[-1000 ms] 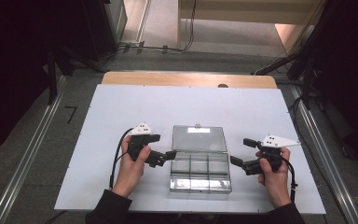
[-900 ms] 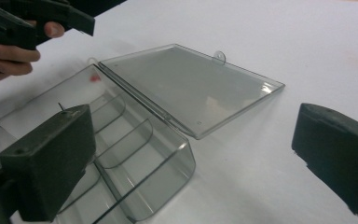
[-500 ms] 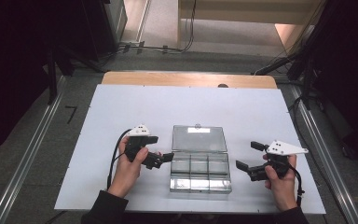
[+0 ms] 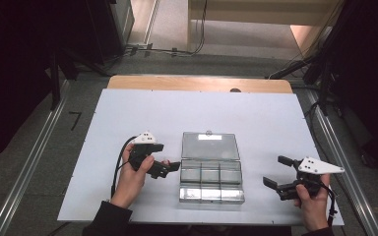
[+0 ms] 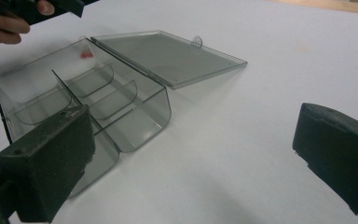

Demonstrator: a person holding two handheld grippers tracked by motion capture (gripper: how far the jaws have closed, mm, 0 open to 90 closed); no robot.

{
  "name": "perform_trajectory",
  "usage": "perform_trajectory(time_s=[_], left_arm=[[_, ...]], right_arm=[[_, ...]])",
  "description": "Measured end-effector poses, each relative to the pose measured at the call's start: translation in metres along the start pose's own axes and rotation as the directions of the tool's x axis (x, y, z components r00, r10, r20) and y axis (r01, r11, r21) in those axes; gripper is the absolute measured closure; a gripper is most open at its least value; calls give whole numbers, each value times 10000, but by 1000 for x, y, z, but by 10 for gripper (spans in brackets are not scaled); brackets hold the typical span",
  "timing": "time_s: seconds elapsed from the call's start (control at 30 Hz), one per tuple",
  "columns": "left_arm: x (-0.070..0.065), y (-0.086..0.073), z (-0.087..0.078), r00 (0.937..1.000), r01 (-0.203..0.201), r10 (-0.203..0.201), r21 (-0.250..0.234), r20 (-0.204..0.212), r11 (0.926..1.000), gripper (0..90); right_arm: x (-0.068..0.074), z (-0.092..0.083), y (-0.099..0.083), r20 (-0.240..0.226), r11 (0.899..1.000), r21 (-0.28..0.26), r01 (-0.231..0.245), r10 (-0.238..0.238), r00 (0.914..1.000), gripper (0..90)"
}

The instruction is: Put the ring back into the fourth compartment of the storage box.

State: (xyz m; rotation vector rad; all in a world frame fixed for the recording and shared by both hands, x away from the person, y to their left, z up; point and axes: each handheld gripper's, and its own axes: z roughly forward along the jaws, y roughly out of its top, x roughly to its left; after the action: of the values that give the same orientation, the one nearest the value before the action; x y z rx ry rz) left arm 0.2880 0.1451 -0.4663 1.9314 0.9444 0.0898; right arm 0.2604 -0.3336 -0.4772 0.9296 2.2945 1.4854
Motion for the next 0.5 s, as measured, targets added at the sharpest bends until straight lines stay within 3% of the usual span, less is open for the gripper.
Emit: perform_trajectory(time_s=[0.5], left_arm=[[11, -3, -10, 9996, 205, -197, 369, -219, 9991, 52]], right_arm=[[-14, -16, -22, 546, 9998, -9, -198, 199, 9983, 0]])
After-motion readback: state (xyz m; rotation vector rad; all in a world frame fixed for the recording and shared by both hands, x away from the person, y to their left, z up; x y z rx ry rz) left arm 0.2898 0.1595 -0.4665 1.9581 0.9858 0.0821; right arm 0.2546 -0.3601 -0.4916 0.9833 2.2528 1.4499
